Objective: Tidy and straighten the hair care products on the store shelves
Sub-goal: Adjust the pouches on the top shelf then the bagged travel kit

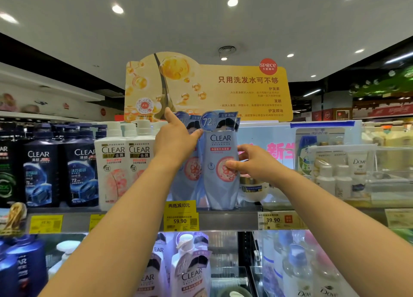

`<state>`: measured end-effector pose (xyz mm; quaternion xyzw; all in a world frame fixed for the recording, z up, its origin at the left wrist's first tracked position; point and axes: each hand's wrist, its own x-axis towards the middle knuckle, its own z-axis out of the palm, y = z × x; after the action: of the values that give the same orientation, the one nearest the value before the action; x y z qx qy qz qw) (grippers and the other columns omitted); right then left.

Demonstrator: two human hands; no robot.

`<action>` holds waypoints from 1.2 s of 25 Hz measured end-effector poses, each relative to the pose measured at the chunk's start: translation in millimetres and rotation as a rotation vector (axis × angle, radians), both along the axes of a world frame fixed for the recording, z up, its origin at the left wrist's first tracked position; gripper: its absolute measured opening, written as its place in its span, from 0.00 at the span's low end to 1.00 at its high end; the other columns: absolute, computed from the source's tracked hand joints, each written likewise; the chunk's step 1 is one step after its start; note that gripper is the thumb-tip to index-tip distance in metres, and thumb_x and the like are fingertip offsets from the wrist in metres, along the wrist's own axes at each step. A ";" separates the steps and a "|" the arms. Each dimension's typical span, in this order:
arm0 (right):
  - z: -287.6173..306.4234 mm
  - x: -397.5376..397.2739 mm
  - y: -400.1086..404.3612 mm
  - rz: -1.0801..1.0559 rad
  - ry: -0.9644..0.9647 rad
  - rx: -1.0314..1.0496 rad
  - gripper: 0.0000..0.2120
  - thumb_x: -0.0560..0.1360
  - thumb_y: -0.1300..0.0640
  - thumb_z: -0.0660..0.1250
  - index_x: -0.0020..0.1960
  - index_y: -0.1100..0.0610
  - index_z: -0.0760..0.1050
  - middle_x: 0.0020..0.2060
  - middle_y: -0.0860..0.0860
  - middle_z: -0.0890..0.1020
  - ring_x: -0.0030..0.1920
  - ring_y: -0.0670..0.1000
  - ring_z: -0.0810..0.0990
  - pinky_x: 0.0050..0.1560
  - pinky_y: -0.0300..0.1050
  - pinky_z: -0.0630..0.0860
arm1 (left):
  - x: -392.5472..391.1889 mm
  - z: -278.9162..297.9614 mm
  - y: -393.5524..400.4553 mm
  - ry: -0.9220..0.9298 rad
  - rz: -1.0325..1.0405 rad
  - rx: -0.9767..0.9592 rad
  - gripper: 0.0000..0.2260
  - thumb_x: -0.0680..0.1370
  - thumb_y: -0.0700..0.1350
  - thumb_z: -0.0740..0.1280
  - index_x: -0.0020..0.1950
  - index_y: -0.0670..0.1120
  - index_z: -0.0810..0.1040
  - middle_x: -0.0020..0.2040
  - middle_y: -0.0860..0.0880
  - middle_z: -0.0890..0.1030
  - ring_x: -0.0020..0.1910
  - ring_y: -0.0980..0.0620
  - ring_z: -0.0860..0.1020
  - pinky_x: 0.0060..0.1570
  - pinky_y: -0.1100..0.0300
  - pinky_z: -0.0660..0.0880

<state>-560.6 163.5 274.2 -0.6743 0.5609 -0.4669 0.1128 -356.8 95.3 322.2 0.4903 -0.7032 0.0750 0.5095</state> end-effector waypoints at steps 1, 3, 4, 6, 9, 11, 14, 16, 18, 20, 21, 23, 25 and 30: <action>-0.1 0.8 0.7 -0.010 0.003 -0.003 0.17 0.75 0.51 0.74 0.62 0.50 0.74 0.45 0.43 0.83 0.45 0.43 0.83 0.42 0.38 0.81 | -3.9 2.8 -1.3 0.021 0.012 0.009 0.49 0.74 0.63 0.69 0.77 0.37 0.44 0.54 0.37 0.81 0.51 0.36 0.79 0.41 0.49 0.74; 0.1 1.7 1.4 -0.025 0.017 -0.009 0.18 0.75 0.51 0.74 0.62 0.50 0.74 0.44 0.43 0.82 0.45 0.43 0.83 0.41 0.37 0.81 | -7.8 7.2 -3.7 0.037 0.059 0.011 0.49 0.72 0.64 0.70 0.76 0.37 0.46 0.53 0.38 0.81 0.50 0.36 0.80 0.39 0.50 0.73; 0.2 2.2 1.9 -0.027 0.021 -0.011 0.18 0.75 0.51 0.74 0.62 0.50 0.74 0.44 0.43 0.82 0.44 0.42 0.83 0.40 0.36 0.80 | -8.5 7.9 -4.5 0.029 0.088 0.011 0.49 0.70 0.64 0.71 0.75 0.38 0.47 0.52 0.39 0.81 0.49 0.37 0.80 0.37 0.51 0.72; -0.3 3.3 3.0 -0.031 0.019 -0.014 0.17 0.76 0.51 0.74 0.62 0.50 0.74 0.44 0.43 0.82 0.44 0.42 0.83 0.40 0.36 0.80 | -8.5 6.2 -5.6 -0.003 0.136 0.003 0.49 0.68 0.65 0.73 0.73 0.39 0.50 0.50 0.39 0.81 0.48 0.37 0.81 0.34 0.52 0.70; -1.9 4.4 3.3 -0.042 0.025 -0.015 0.14 0.76 0.50 0.73 0.60 0.48 0.74 0.43 0.41 0.82 0.44 0.41 0.83 0.38 0.35 0.79 | -6.2 5.6 -7.1 -0.032 0.155 -0.010 0.46 0.67 0.63 0.75 0.69 0.40 0.54 0.50 0.40 0.81 0.46 0.37 0.81 0.33 0.52 0.68; -1.9 4.8 2.8 -0.053 0.032 -0.015 0.15 0.76 0.50 0.73 0.60 0.48 0.74 0.43 0.41 0.82 0.43 0.41 0.82 0.37 0.34 0.78 | -2.7 9.5 -8.5 -0.023 0.131 0.007 0.44 0.67 0.62 0.76 0.68 0.41 0.55 0.51 0.40 0.80 0.47 0.37 0.80 0.33 0.52 0.68; -1.4 4.7 3.8 -0.072 0.039 -0.013 0.20 0.77 0.50 0.72 0.66 0.52 0.74 0.43 0.41 0.81 0.44 0.41 0.82 0.37 0.34 0.78 | 3.2 14.5 -10.3 -0.015 0.071 0.044 0.44 0.66 0.62 0.76 0.67 0.40 0.56 0.52 0.39 0.79 0.49 0.38 0.79 0.34 0.51 0.68; -0.8 8.1 8.2 -0.097 0.056 0.015 0.20 0.77 0.49 0.72 0.67 0.53 0.74 0.45 0.43 0.82 0.46 0.44 0.83 0.37 0.34 0.78 | 6.4 14.7 -9.5 -0.028 0.044 0.062 0.43 0.67 0.62 0.76 0.67 0.40 0.57 0.50 0.39 0.78 0.47 0.39 0.79 0.34 0.51 0.70; 1.4 13.6 13.5 -0.170 0.154 0.057 0.22 0.78 0.46 0.70 0.68 0.55 0.74 0.54 0.50 0.84 0.50 0.49 0.82 0.42 0.37 0.77 | 10.5 15.9 -2.4 -0.026 -0.009 0.101 0.43 0.68 0.61 0.76 0.69 0.43 0.56 0.47 0.42 0.80 0.42 0.41 0.81 0.36 0.50 0.77; -7.8 21.5 25.8 -0.300 0.289 -0.064 0.24 0.78 0.44 0.69 0.68 0.57 0.74 0.60 0.54 0.82 0.55 0.53 0.81 0.49 0.41 0.74 | 14.2 13.0 7.8 0.019 -0.090 0.135 0.45 0.68 0.60 0.76 0.73 0.45 0.52 0.45 0.42 0.83 0.38 0.42 0.83 0.39 0.47 0.81; -18.5 25.3 36.1 -0.338 0.293 -0.214 0.22 0.78 0.45 0.69 0.66 0.58 0.76 0.57 0.55 0.83 0.55 0.53 0.80 0.50 0.42 0.74 | 16.2 8.9 14.0 0.046 -0.104 0.112 0.47 0.68 0.60 0.76 0.74 0.45 0.51 0.50 0.40 0.82 0.41 0.40 0.83 0.43 0.46 0.80; -56.8 33.1 62.1 -0.317 0.243 -0.471 0.13 0.77 0.47 0.70 0.55 0.56 0.81 0.45 0.50 0.83 0.45 0.47 0.80 0.45 0.37 0.75 | 20.6 -13.9 28.3 0.112 -0.047 -0.046 0.46 0.68 0.59 0.76 0.75 0.45 0.51 0.63 0.38 0.75 0.54 0.36 0.79 0.47 0.44 0.76; -108.5 42.1 82.4 -0.250 0.326 -0.344 0.10 0.76 0.46 0.69 0.47 0.53 0.81 0.39 0.46 0.81 0.41 0.44 0.78 0.42 0.36 0.73 | 22.9 -53.7 51.7 0.204 -0.053 -0.226 0.40 0.69 0.58 0.74 0.72 0.47 0.56 0.66 0.40 0.72 0.56 0.38 0.77 0.43 0.48 0.73; -222.6 46.6 66.2 -0.170 0.487 0.428 0.32 0.75 0.41 0.70 0.75 0.54 0.68 0.70 0.53 0.72 0.68 0.54 0.73 0.66 0.48 0.72 | 3.7 -185.3 100.4 0.083 -0.333 0.020 0.19 0.72 0.56 0.72 0.60 0.54 0.73 0.54 0.56 0.79 0.51 0.52 0.78 0.44 0.56 0.73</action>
<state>-514.0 229.7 51.6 -0.6778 0.7111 -0.1713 0.0751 -353.0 195.7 136.9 0.3749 -0.7537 -0.0376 0.5384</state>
